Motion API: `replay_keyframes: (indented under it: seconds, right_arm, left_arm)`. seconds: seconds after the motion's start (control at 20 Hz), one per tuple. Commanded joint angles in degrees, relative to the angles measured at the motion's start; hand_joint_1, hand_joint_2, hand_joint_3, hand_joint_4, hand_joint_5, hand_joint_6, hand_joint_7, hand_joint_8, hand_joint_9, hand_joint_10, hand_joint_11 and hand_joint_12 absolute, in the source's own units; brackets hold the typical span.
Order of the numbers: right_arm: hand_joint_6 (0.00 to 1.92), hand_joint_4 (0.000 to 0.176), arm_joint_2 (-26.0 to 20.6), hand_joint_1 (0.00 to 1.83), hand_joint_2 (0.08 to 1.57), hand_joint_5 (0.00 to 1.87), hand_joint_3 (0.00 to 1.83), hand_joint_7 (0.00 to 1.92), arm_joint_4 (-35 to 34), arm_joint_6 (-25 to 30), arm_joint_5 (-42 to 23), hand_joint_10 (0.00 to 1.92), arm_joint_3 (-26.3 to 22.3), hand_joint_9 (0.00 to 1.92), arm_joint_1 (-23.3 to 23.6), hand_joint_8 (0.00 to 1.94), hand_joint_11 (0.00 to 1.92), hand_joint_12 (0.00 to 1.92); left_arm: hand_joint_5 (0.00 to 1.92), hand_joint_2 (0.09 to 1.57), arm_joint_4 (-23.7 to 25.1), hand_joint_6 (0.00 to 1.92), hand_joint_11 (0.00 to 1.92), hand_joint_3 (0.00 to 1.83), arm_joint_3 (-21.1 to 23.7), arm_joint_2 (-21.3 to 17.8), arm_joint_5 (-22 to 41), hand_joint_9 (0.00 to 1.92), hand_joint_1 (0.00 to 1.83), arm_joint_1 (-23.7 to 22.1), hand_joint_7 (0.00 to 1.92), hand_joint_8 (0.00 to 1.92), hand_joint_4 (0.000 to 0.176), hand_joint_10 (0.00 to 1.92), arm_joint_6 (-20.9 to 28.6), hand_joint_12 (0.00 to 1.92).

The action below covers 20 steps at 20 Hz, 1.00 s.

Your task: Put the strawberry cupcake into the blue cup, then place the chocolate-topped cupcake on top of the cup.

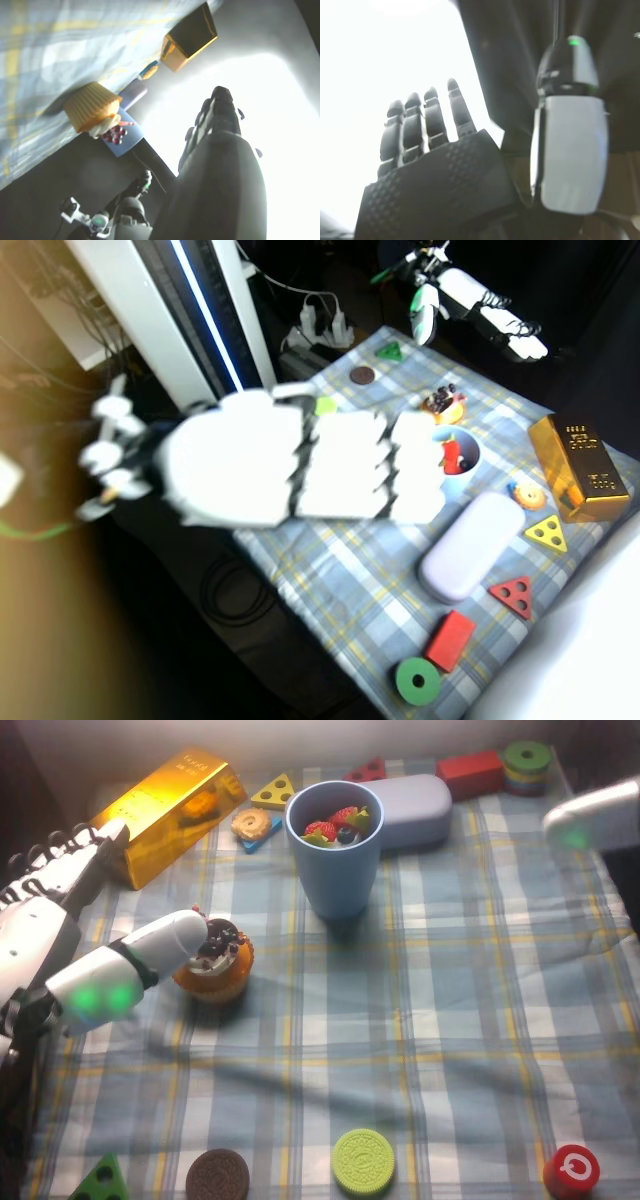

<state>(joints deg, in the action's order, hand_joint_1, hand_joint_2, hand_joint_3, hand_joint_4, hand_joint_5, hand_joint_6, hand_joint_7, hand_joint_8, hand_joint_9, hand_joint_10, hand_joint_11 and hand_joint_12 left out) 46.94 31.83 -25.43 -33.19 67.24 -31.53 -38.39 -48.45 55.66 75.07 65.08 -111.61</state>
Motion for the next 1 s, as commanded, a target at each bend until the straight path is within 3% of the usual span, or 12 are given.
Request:
replay_keyframes:
  seconds: [0.0,0.05,0.1,0.2,0.3,0.4,0.45,0.55,0.7,0.75,0.85,0.95]
  right_arm:
    - [0.00,0.136,-0.32,0.00,0.89,0.00,0.00,0.00,-3.24,0.05,-6.05,0.00,-0.61,0.00,0.08,0.00,0.00,0.00]
    - [0.00,0.110,-1.28,0.00,0.90,0.00,0.00,0.00,-4.97,-0.08,-6.62,0.00,-1.38,0.00,-1.91,0.00,0.00,0.00]
    - [0.00,0.099,-1.88,0.00,0.91,0.00,0.00,0.00,-7.29,-0.46,-7.58,0.00,-1.71,0.00,-3.73,0.00,0.00,0.00]
    - [0.00,0.108,-3.13,0.00,0.90,0.00,0.00,0.00,-13.48,-3.79,-9.95,0.00,-2.58,0.00,-8.42,0.00,0.00,0.00]
    - [0.00,0.083,-4.48,0.00,0.91,0.00,0.00,0.00,-19.68,-10.88,-11.79,0.00,-4.77,0.00,-11.66,0.00,0.00,0.00]
    - [0.00,0.091,-4.79,0.00,0.90,0.00,0.00,0.00,-21.33,-12.48,-12.98,0.00,-5.78,0.00,-13.00,0.00,0.00,0.00]
    - [0.00,0.090,-4.79,0.00,0.92,0.00,0.00,0.00,-22.16,-12.48,-13.60,0.00,-5.98,0.00,-14.12,0.00,0.00,0.00]
    - [0.00,0.081,-4.79,0.00,0.92,0.00,0.01,0.00,-23.07,-12.48,-14.28,0.00,-5.98,0.00,-15.12,0.00,0.00,0.00]
    - [0.00,0.079,-4.77,0.00,0.93,0.00,0.01,0.00,-24.36,-12.48,-15.70,0.00,-5.98,0.00,-16.48,0.00,0.00,0.00]
    - [0.00,0.075,-4.69,0.00,0.93,0.00,0.01,0.00,-24.38,-12.48,-15.74,0.00,-5.99,0.00,-16.57,0.00,0.00,0.00]
    - [0.00,0.083,-4.53,0.00,0.94,0.00,0.01,0.00,-24.38,-12.48,-15.76,0.00,-5.99,0.00,-16.62,0.00,0.00,0.00]
    - [0.00,0.095,-4.44,0.00,0.94,0.00,0.01,0.00,-24.38,-12.48,-15.90,0.00,-5.99,0.00,-16.62,0.00,0.00,0.00]
  left_arm:
    - [0.04,0.83,3.28,0.01,0.00,0.00,-0.50,-0.01,5.00,0.02,0.08,-0.88,0.04,0.01,0.064,0.01,0.17,0.00]
    - [0.06,0.85,4.07,0.01,0.00,0.00,-1.30,0.21,3.16,0.04,0.12,-1.58,0.08,0.01,0.046,0.01,0.17,0.00]
    - [0.08,0.84,4.88,0.01,0.00,0.00,-1.92,0.27,1.23,0.06,0.17,-2.28,0.11,0.01,0.053,0.01,0.17,0.00]
    - [0.16,0.81,6.19,0.01,0.00,0.00,-3.26,0.54,-2.61,0.10,0.25,-3.50,0.20,0.01,0.083,0.01,0.16,0.00]
    - [0.24,0.78,6.36,0.01,0.00,0.00,-4.24,1.10,-4.70,0.16,0.33,-4.10,0.29,0.01,0.100,0.01,0.17,0.00]
    - [0.30,0.77,6.39,0.00,0.00,0.00,-4.74,1.67,-5.70,0.18,0.46,-4.36,0.35,0.00,0.121,0.00,0.17,0.00]
    - [0.35,0.77,6.88,0.02,0.00,0.00,-5.65,2.59,-7.43,0.19,0.53,-4.84,0.38,0.01,0.081,0.00,0.17,0.00]
    - [0.38,0.77,7.14,0.03,0.00,0.00,-6.53,3.48,-8.99,0.19,0.55,-5.67,0.39,0.01,0.059,0.00,0.17,0.00]
    - [0.43,0.75,7.09,0.01,0.01,0.00,-7.80,5.08,-10.37,0.24,0.55,-6.26,0.45,0.01,0.061,0.01,0.18,0.00]
    - [0.43,0.75,6.88,0.01,0.00,0.00,-8.15,5.53,-10.64,0.23,0.59,-6.28,0.44,0.00,0.078,0.00,0.20,0.00]
    - [0.45,0.77,6.54,0.01,0.05,0.01,-8.78,6.00,-11.22,0.27,0.53,-6.37,0.47,0.01,0.054,0.01,0.20,0.02]
    - [0.46,0.77,6.37,0.01,0.03,0.01,-9.07,6.17,-11.67,0.27,0.57,-6.58,0.48,0.01,0.060,0.01,0.20,0.01]
